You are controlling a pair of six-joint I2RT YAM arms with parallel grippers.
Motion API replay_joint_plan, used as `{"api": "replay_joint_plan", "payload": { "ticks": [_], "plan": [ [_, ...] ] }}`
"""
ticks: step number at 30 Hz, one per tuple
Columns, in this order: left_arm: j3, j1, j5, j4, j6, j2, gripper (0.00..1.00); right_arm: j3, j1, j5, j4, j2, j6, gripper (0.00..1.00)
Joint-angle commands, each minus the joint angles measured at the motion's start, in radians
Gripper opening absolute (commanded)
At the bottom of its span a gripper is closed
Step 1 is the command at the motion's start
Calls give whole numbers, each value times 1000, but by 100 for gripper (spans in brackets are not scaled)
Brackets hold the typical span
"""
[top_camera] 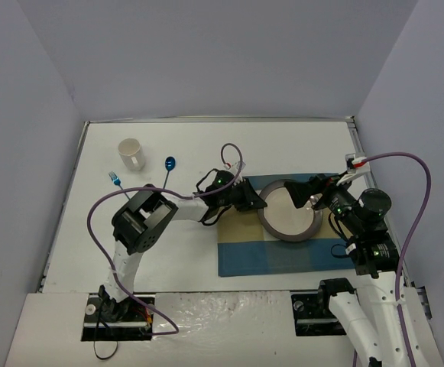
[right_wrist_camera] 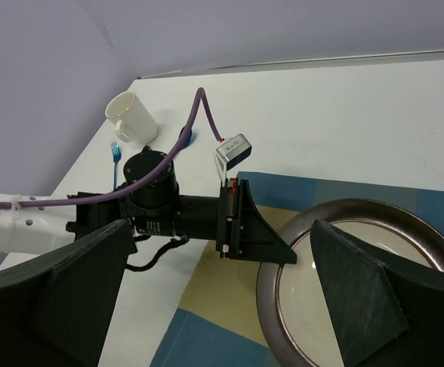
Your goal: Set the dinner table for one person
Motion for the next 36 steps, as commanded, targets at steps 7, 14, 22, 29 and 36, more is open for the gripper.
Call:
{"api": "replay_joint_plan", "payload": {
  "ticks": [7,14,22,29,36],
  "plan": [
    [101,4,101,240,-66,-10,0,17,11,-8,62,1,-6,100],
    [90,4,85,205,-51,0,1,14,11,-6,63,3,-8,100],
    [36,19,29,142,-41,-2,39,-2,11,-3,63,-3,-8,100],
    [13,35,-12,65,-7,-37,70,0,12,1,60,-9,-11,100],
    [16,36,-137,-243,146,-169,97,1,11,34,45,-24,-22,100]
  ]
}}
